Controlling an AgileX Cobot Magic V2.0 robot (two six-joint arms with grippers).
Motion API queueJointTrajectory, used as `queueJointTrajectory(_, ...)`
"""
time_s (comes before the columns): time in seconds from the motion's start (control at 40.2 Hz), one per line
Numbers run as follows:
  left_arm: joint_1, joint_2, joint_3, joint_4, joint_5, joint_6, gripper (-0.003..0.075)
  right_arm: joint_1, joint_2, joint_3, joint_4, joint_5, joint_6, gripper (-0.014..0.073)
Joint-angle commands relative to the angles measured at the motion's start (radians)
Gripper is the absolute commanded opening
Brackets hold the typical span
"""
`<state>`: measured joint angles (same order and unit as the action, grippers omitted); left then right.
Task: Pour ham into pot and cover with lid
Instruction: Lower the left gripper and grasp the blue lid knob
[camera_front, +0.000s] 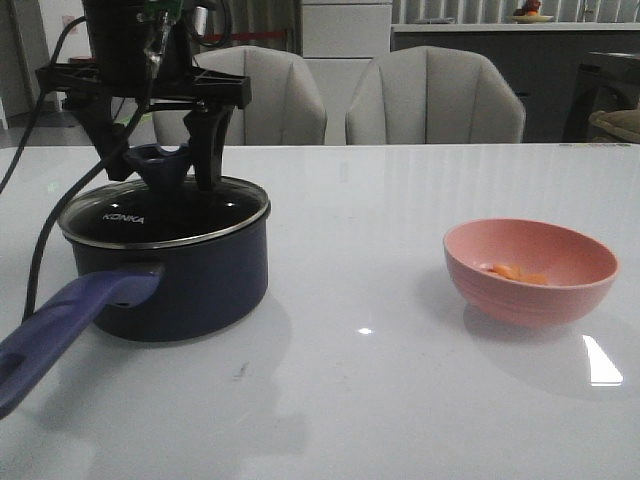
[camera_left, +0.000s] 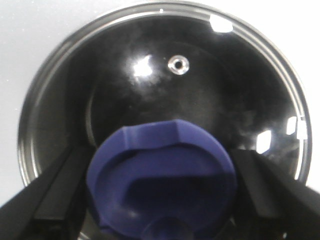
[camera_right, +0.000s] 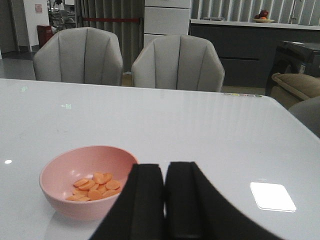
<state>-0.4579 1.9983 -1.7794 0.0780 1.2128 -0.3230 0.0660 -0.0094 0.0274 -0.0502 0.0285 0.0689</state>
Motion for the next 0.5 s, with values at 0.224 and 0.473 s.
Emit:
queueJointTrajectory(0.224,-0.007,-0.056,-0.032,0.003,-0.014,-0.013,0.0251,-0.006,-0.021,-0.006,-0.009,-0.081,0.005,0.0164)
queueJointTrajectory(0.473,-0.007,-0.056,-0.059,0.006,0.013,-0.009,0.0248,-0.006,-0.021,-0.006,-0.009,-0.081,0.005,0.0164)
